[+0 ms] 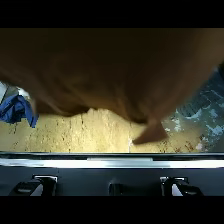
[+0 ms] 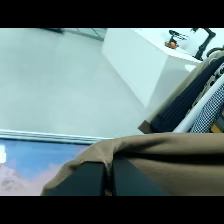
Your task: Fold the clothes and pants, and hang the long-sleeved shirts on hangers.
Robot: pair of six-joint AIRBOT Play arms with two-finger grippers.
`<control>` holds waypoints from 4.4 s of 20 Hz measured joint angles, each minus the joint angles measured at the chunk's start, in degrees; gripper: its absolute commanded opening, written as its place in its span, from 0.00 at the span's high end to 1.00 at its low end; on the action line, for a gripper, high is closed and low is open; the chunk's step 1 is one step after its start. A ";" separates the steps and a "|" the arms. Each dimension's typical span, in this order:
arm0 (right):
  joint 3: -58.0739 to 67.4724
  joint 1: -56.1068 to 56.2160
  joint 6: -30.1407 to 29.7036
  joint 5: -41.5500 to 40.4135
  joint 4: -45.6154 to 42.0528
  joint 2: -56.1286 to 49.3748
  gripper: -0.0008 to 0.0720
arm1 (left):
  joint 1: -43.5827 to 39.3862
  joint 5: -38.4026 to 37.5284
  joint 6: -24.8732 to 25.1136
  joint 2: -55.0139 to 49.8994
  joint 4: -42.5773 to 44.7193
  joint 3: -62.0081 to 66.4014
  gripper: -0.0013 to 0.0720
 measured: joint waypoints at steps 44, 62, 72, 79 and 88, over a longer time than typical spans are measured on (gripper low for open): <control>-47.87 -7.17 3.89 34.88 6.12 -34.34 0.25 | -7.61 -12.61 1.33 -62.36 -0.52 -8.37 0.96; -80.61 17.73 15.02 6.29 10.34 -22.16 0.95 | -7.82 -15.50 1.31 -62.38 -0.63 -8.35 0.96; -63.17 4.59 17.59 3.08 5.79 -23.15 0.95 | -7.93 -16.41 1.31 -62.40 -0.61 -8.37 0.96; -40.09 -2.60 20.09 -1.14 4.85 -35.80 0.95 | -10.40 -17.70 1.31 -63.87 -0.63 -8.46 0.96; -34.51 -8.35 17.66 13.38 2.21 -39.67 0.46 | -11.17 -18.27 1.31 -64.30 -0.61 -8.46 0.96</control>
